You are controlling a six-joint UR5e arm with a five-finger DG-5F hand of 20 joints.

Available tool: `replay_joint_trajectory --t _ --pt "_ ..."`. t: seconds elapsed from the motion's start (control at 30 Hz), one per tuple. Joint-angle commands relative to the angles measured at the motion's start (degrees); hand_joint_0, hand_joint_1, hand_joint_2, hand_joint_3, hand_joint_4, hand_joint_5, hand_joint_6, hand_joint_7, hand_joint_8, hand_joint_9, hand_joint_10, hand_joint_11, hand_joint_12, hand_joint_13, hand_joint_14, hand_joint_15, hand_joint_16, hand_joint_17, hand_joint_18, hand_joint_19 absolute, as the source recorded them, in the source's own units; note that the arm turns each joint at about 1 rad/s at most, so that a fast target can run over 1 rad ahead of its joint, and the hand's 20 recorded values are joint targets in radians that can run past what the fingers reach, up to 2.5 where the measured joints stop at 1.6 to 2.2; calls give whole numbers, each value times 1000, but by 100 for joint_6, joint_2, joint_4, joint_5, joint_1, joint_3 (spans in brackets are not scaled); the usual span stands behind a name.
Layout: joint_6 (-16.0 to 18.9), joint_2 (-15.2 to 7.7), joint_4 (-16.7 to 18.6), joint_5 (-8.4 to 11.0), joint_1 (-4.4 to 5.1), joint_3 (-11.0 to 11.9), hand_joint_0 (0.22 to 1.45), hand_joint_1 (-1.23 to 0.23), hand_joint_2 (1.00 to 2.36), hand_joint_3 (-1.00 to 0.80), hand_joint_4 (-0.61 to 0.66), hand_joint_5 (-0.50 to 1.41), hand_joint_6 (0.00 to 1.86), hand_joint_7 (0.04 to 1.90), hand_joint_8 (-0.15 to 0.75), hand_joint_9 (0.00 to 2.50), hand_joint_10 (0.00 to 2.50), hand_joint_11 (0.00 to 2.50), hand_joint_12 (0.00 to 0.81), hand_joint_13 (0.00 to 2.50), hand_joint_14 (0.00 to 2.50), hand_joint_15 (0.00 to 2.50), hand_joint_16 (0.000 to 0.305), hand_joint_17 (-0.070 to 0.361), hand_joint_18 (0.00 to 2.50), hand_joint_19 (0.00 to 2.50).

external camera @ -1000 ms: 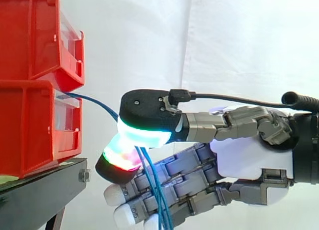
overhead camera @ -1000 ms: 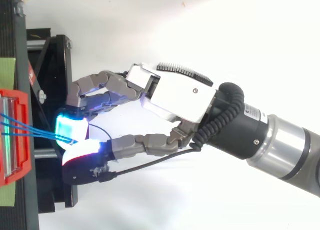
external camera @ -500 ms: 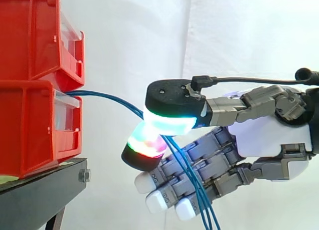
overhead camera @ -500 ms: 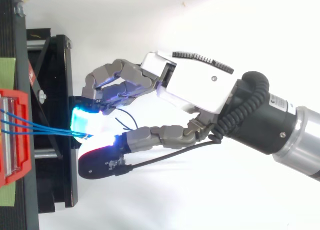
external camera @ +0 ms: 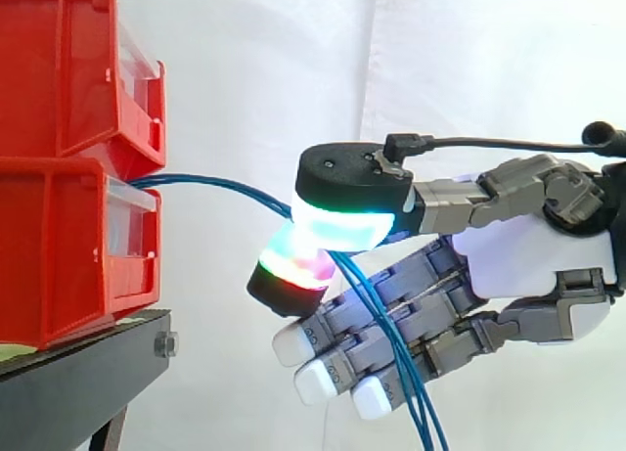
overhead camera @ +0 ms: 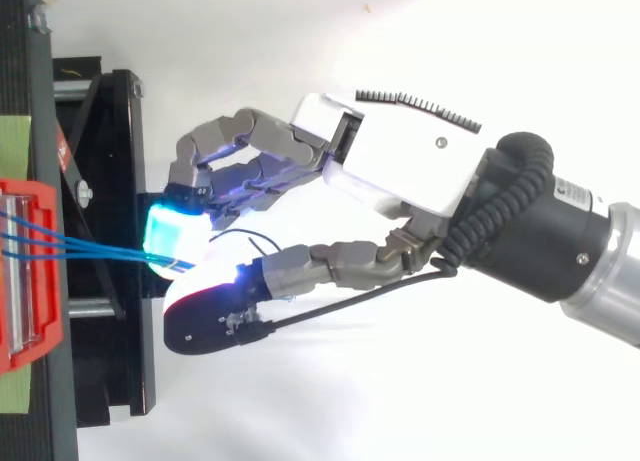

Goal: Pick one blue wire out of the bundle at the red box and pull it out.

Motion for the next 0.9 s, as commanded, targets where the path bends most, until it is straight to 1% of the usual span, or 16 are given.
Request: replay_joint_trajectory --t 0.0,0.03,0.07,0.17,0.23,0.3,0.37,0.5,0.6,0.67,0.73,0.83,0.87 --pt "4 3 -8 -1 -11 7 654 -810 1010 -358 107 -148 779 1108 244 989 14 418 362 843 13 370 48 107 727 561" --pt "4 3 -8 -1 -20 -2 669 -823 1011 -337 54 -158 797 1104 240 984 14 425 364 844 13 367 47 106 729 577" --pt "4 3 -8 -1 -20 -2 698 -844 1012 -321 39 -178 826 1033 229 930 14 441 363 844 15 364 48 107 737 559" --pt "4 3 -8 -1 -28 -2 745 -885 1014 -277 137 -194 837 946 242 875 14 440 357 829 13 370 48 107 727 546" --pt "4 12 -8 -1 -37 7 761 -879 1011 -325 165 -201 841 922 250 855 14 451 359 822 13 362 48 108 727 540" --pt "4 12 -8 -1 -46 7 731 -911 1006 -419 192 -204 838 878 253 833 14 453 358 821 15 360 48 108 744 522" --pt "-5 29 -8 -1 -46 -2 665 -897 1000 -500 202 -198 826 863 258 860 15 459 359 821 13 371 48 108 732 538" --pt "-5 47 -34 -9 -81 7 585 -788 1000 -500 202 -159 765 955 281 948 16 464 368 840 14 376 49 109 739 574" --pt "-5 56 -43 -36 -99 -2 579 -724 1000 -500 199 -141 742 1001 288 992 15 477 376 854 13 375 49 110 749 581" --pt "-5 56 -43 -44 -99 7 597 -715 1000 -494 193 -138 744 1019 287 1000 15 477 374 860 13 382 48 109 749 585" --pt "-5 56 -43 -44 -99 7 607 -713 1003 -464 182 -139 760 1005 292 1013 17 492 373 866 13 380 48 109 755 585" --pt "4 56 -43 -36 -99 7 626 -723 1007 -412 158 -145 773 1039 299 1018 15 494 373 872 13 381 48 108 756 586" --pt "4 56 -43 -44 -99 -2 629 -736 1007 -403 168 -158 807 965 296 1008 16 502 374 872 14 384 48 108 758 576"
